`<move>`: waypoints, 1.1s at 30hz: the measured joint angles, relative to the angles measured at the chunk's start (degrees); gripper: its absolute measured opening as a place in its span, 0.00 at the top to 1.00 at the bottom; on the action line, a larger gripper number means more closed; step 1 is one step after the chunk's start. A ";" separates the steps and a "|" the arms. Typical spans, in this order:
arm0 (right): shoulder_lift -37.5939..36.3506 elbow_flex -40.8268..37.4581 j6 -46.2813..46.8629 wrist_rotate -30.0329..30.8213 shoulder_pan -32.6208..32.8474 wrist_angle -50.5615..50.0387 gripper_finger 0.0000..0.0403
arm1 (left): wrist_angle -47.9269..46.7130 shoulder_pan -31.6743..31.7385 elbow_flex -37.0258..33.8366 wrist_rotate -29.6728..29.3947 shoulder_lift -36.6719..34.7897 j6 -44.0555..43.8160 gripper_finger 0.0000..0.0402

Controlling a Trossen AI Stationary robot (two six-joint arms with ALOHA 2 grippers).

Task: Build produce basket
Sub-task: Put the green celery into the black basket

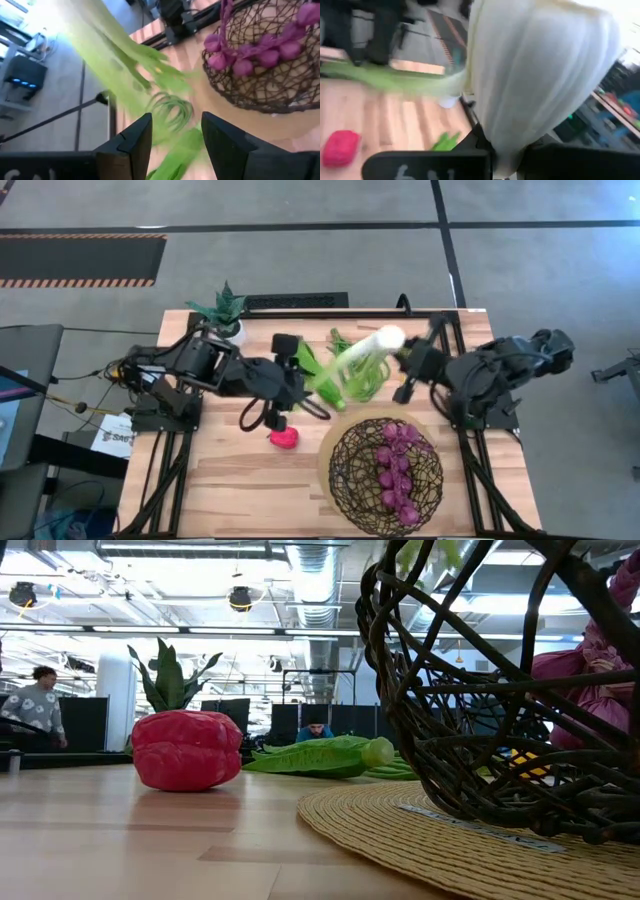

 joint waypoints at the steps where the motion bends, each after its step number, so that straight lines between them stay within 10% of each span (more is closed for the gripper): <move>1: -0.38 0.05 1.39 0.36 0.16 -1.06 0.91 | 0.44 -0.03 0.00 -0.83 -0.01 0.01 0.60; 7: 0.52 -0.03 3.73 -1.15 0.85 -2.17 0.91 | 1.03 0.10 0.00 -2.33 -0.17 1.32 0.60; 13: 2.70 -0.03 8.96 -5.55 1.94 -4.79 0.91 | -6.85 0.26 0.00 -18.71 -0.22 -1.91 0.60; 22: 5.03 -0.06 21.19 -14.87 9.12 -5.85 0.91 | -12.66 0.55 0.00 -15.31 -0.22 -8.83 0.60; 33: 8.77 -0.10 23.14 6.45 17.53 -23.41 0.91 | -13.58 0.79 0.00 -15.26 -0.22 -10.93 0.60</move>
